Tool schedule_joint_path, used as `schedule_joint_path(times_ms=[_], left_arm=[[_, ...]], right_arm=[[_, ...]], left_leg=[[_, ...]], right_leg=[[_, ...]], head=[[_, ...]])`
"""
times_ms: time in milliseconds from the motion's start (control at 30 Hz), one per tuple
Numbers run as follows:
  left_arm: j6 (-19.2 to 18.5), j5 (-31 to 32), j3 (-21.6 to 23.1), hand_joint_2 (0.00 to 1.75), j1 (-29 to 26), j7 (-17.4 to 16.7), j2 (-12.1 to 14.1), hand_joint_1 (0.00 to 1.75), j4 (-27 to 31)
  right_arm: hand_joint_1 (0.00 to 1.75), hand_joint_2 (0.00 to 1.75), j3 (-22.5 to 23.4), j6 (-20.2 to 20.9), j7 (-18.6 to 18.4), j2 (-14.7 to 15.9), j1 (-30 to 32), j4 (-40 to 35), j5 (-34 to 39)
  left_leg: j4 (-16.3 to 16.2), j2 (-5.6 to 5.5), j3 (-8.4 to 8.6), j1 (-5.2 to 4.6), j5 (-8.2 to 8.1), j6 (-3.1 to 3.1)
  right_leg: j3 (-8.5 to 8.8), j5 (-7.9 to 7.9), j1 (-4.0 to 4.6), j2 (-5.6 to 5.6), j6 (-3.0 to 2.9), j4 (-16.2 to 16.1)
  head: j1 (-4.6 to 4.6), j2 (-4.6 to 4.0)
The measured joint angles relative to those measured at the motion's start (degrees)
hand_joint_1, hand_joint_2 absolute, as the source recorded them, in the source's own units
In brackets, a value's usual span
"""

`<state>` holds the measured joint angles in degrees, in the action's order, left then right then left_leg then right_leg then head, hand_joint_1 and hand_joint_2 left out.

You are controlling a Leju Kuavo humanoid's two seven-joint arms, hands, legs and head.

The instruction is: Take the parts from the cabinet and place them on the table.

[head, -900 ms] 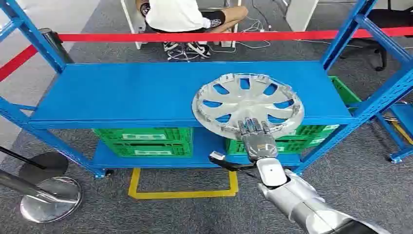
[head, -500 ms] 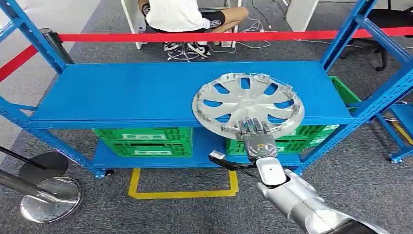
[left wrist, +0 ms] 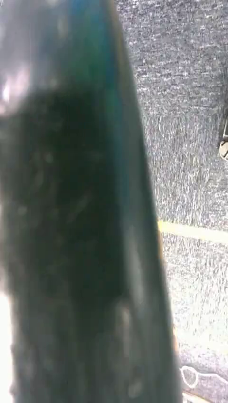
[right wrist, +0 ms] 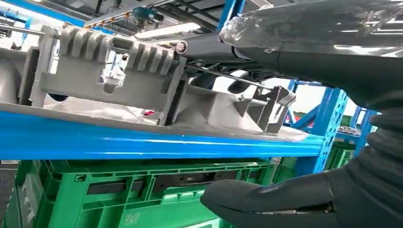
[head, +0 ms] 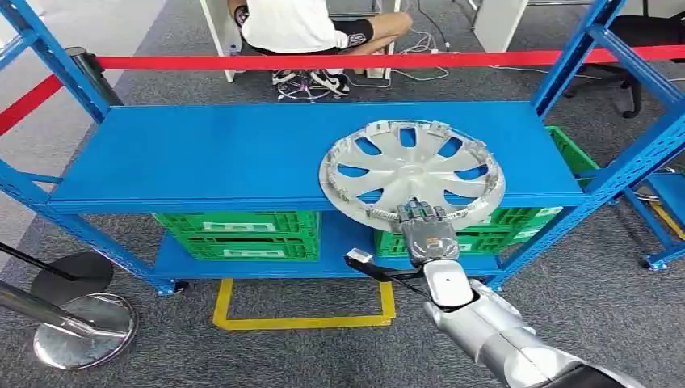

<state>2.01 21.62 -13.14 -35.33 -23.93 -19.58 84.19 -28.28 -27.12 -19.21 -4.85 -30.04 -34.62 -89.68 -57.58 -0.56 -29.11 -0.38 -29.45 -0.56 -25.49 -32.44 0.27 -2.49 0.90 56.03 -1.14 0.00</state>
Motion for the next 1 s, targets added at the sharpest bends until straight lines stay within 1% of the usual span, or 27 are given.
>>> schedule_joint_path(times_ms=[133,167,367,533,667,800,1000], left_arm=[[0.0,0.0,0.0,0.00,0.0,0.0,0.0,0.00,0.0],[0.0,0.0,0.0,0.00,0.0,0.0,0.0,0.00,0.0],[0.0,0.0,0.1,0.00,0.0,0.0,0.0,0.00,0.0],[0.8,0.5,0.1,0.00,0.0,1.4,0.0,0.00,0.0],[2.4,1.9,0.1,0.00,0.0,3.8,0.0,0.00,0.0],[3.8,5.2,0.1,0.00,0.0,7.8,0.0,0.00,0.0],[4.0,6.7,0.1,0.00,0.0,10.1,0.0,0.00,0.0]], right_arm=[[0.52,1.75,0.0,0.0,0.0,0.0,0.0,0.0,0.0],[1.75,1.75,0.0,0.0,0.0,0.0,0.0,0.0,0.0],[1.75,1.75,0.0,-0.5,0.0,-0.2,-0.1,0.0,-0.2],[1.75,1.75,0.0,-1.7,-0.2,-0.6,-0.6,-0.2,-0.2],[1.75,1.75,0.0,-3.2,-0.2,-0.9,-0.6,-0.7,-0.3],[1.75,1.75,-0.1,-5.7,-0.2,-1.4,-0.5,-1.7,-0.3],[1.75,1.75,-0.4,-7.6,-0.2,-1.6,-0.4,-3.3,-0.3]], left_leg=[[0.0,0.00,0.00,0.00,0.00,0.00],[0.0,0.00,0.00,0.00,0.00,0.00],[0.0,0.00,0.00,0.00,0.01,-0.01],[0.0,0.00,0.00,0.00,0.02,-0.02],[0.0,0.01,0.00,0.00,0.02,-0.02],[0.0,0.01,-0.02,0.00,0.02,-0.02],[0.0,0.02,-0.02,0.00,0.02,-0.02]], right_leg=[[0.00,0.00,0.00,0.00,0.00,0.0],[0.00,0.00,0.00,0.00,0.00,0.0],[0.01,0.00,0.00,0.00,0.00,0.0],[0.00,0.00,0.00,-0.01,0.00,0.0],[0.01,0.00,0.00,0.01,0.00,0.0],[-0.01,0.01,0.00,0.01,0.00,0.0],[-0.02,0.01,0.00,0.02,0.00,0.0]], head=[[0.00,0.00],[0.00,0.00],[0.00,0.00],[0.00,0.00],[0.00,0.00],[0.00,0.00],[0.00,0.00]])
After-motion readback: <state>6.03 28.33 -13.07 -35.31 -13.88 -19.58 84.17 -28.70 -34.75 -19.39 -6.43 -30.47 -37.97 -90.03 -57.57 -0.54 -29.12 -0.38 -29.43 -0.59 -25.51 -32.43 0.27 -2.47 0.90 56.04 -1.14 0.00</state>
